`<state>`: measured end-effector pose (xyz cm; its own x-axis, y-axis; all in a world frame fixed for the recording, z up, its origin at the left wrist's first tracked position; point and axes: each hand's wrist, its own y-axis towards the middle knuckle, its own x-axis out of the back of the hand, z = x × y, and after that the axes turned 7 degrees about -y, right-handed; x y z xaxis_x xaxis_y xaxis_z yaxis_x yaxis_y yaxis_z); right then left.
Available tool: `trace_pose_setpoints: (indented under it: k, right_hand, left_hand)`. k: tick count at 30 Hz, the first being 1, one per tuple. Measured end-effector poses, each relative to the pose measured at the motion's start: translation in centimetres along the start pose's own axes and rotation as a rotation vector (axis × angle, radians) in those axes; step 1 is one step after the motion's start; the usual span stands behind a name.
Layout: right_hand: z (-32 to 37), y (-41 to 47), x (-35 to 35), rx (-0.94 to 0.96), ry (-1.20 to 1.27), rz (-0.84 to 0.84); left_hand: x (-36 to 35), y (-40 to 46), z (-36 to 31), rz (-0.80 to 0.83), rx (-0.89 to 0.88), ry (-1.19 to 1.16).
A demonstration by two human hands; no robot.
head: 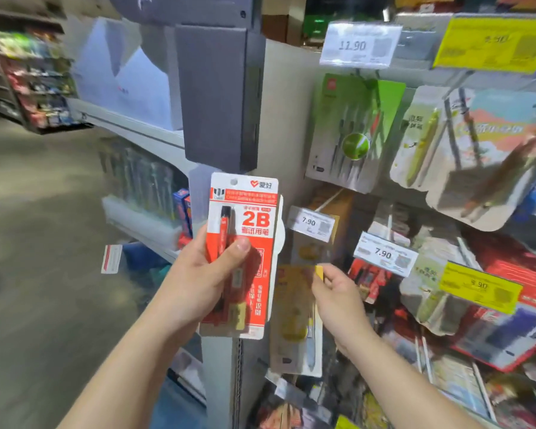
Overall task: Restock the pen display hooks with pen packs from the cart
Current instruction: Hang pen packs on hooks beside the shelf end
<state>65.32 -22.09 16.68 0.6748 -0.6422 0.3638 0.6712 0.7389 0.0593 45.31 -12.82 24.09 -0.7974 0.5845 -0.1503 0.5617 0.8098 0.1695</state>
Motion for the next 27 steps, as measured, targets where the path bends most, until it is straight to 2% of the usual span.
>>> trace_pose_setpoints:
  k: [6, 11, 20, 27]
  right_hand:
    - [0.2, 4.7, -1.3, -0.016, 0.14, -0.19]
    - [1.2, 5.9, -1.1, 0.113, 0.185, -0.297]
    - [1.4, 6.9, -0.2, 0.186, 0.11, -0.185]
    - [1.8, 7.7, -0.7, 0.081, 0.22, -0.184]
  left_hand:
    - [-0.4, -0.3, 0.1, -0.013, 0.033, -0.029]
    - [-1.2, -0.1, 0.3, -0.043, 0.03, -0.054]
    - [-2.7, 0.1, 0.3, -0.032, 0.048, -0.045]
    - [-3.2, 0.2, 0.4, -0.034, 0.03, -0.05]
